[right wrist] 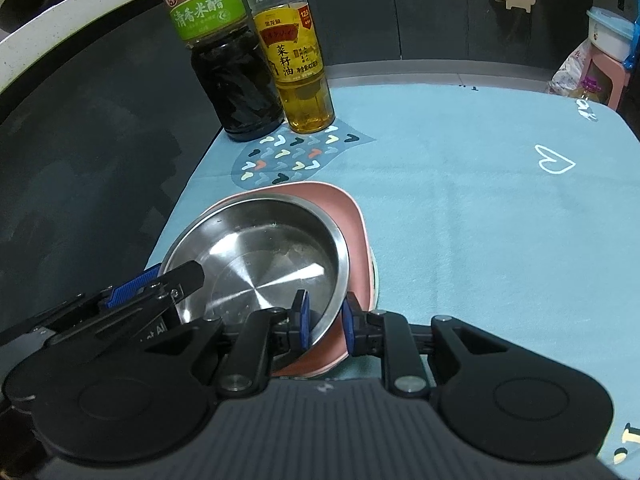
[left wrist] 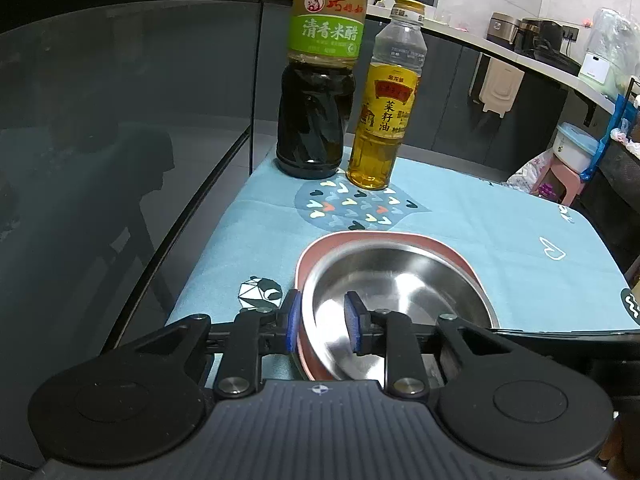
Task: Organize plates and bowls
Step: 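Open the grippers to release the steel bowl, then close both grippers on the rim of the whole stacked dishes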
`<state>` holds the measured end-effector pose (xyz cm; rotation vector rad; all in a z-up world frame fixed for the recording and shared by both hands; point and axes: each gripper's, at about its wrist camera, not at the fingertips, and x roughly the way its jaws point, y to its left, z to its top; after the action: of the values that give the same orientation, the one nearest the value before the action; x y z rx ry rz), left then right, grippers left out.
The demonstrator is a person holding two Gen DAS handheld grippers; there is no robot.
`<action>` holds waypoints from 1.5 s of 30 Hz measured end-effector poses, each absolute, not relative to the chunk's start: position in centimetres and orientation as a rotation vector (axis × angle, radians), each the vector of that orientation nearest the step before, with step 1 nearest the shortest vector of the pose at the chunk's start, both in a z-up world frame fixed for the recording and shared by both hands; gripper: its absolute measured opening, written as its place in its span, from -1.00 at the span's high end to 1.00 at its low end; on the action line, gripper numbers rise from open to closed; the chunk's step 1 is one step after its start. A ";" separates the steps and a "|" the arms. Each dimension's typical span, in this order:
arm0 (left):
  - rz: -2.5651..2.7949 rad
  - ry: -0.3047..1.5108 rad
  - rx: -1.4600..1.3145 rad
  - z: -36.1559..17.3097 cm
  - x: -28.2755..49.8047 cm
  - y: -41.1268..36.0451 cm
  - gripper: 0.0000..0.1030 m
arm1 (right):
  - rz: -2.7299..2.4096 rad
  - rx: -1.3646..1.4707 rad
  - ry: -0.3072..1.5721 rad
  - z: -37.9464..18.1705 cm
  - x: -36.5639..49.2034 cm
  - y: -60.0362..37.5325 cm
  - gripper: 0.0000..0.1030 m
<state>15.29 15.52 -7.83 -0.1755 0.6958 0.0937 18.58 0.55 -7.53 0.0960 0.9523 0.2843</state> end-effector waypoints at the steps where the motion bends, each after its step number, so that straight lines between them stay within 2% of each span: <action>1: 0.091 0.700 -0.177 -7.8 15.3 15.6 0.56 | 0.283 0.099 0.951 -7.5 18.6 0.4 0.63; 9: 0.096 0.723 -0.190 -7.9 15.2 15.9 0.54 | 0.289 0.135 0.949 -7.2 18.4 -0.3 0.55; 16: 0.135 0.711 -0.229 -7.6 14.7 17.2 0.51 | 0.294 0.168 0.906 -6.2 17.6 -0.9 0.07; 19: 0.132 0.725 -0.231 -7.8 14.8 17.2 0.51 | 0.285 0.158 0.890 -5.8 17.3 -1.1 0.01; 23: 0.116 0.748 -0.232 -8.3 15.1 17.0 0.50 | 0.264 0.177 0.934 -6.7 17.9 -1.6 0.01; 26: 0.115 0.761 -0.227 -8.6 15.2 16.9 0.41 | 0.266 0.193 0.964 -7.4 18.4 -1.7 0.01; 43: 0.067 0.844 -0.264 -10.3 16.8 16.4 0.31 | 0.292 0.243 1.052 -9.5 20.6 -1.9 0.01; 45: 0.069 0.834 -0.242 -10.3 16.8 16.2 0.31 | 0.310 0.240 1.066 -9.8 20.8 -1.6 0.12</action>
<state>16.78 16.21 -10.34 -0.2423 0.8343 0.0692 20.77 -1.57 -9.83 0.2404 1.0655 0.3100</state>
